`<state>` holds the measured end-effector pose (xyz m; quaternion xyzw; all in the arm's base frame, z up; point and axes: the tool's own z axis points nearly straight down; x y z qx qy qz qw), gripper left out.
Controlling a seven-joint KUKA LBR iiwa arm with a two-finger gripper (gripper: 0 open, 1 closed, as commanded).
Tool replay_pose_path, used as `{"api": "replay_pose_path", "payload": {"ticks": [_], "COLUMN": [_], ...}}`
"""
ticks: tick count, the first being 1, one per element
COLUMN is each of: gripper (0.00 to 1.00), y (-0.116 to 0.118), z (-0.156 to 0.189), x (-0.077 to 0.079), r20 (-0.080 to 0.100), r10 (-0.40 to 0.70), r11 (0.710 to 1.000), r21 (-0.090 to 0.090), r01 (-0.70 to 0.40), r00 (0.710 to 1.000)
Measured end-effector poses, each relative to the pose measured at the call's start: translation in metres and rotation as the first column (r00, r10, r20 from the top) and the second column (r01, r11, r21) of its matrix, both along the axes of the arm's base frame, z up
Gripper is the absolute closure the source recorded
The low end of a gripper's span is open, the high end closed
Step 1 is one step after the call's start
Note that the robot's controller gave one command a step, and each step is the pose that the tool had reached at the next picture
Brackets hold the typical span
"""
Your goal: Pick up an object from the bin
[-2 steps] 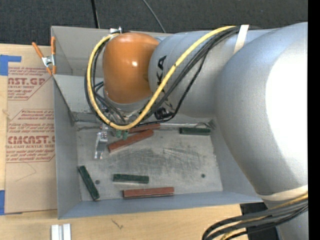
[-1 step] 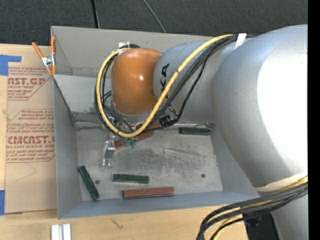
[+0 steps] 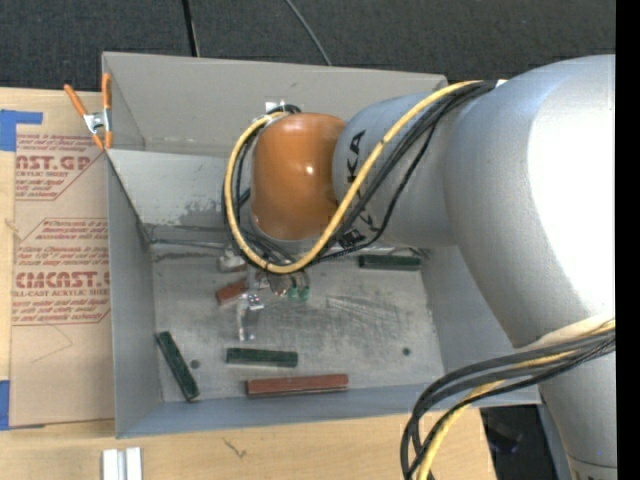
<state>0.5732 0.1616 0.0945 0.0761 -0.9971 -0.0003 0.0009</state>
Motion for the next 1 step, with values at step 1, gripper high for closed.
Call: {"api": "replay_pose_path", "payload": {"ticks": [1], "gripper": [1.00], "y": [-0.0587], "z": [-0.0166], "x": [0.0119], "r20": [0.024], "r10": [0.083], "r11": [0.997], "r21": [0.006], "r01": [-0.083], "r00": [0.996]}}
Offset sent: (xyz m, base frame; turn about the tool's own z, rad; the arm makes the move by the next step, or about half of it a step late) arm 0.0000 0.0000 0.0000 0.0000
